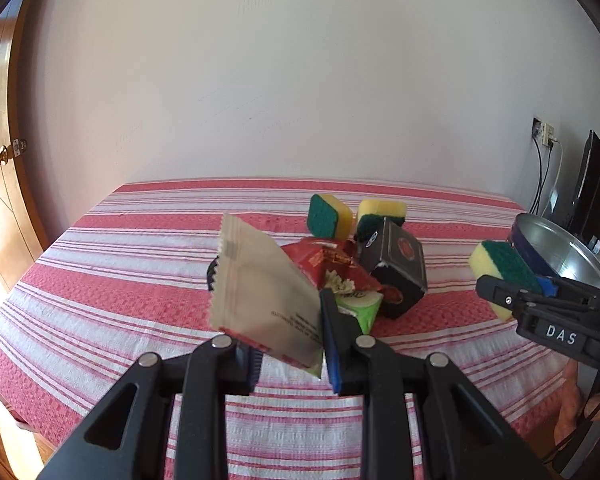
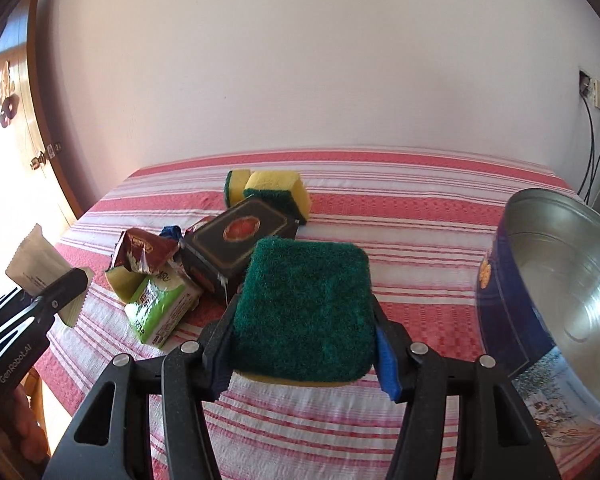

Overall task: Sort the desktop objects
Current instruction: 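Carry both items to the metal bucket and open both grippers to drop them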

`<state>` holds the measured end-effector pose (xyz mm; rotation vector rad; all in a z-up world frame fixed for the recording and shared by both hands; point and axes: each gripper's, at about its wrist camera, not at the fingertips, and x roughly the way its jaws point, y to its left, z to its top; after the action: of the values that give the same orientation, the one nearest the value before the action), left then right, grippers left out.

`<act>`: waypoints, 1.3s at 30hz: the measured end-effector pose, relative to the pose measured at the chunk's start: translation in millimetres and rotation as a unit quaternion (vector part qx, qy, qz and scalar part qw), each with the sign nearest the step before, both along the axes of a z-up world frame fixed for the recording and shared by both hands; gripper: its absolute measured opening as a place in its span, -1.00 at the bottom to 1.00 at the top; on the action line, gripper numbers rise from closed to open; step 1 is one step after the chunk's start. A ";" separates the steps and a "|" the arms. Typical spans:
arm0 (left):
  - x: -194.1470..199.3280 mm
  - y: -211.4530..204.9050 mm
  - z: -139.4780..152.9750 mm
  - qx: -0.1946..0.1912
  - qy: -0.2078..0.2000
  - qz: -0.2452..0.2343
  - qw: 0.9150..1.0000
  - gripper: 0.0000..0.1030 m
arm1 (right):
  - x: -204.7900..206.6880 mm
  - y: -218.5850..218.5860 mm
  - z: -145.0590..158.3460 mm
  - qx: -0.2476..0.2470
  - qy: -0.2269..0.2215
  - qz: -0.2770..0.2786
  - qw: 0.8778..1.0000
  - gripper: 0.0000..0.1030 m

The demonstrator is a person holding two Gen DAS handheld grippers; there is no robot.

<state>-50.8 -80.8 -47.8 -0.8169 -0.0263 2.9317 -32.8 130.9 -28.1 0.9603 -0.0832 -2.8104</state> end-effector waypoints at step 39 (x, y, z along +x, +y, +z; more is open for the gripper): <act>-35.0 277.1 51.5 -0.043 0.022 -0.243 0.969 -0.53 | 68.5 228.3 44.5 0.015 0.080 -0.304 0.949 0.15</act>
<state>-85.8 196.2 3.8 -0.6539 0.2686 2.4973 35.7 359.2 16.4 0.8137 -0.3761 -3.4463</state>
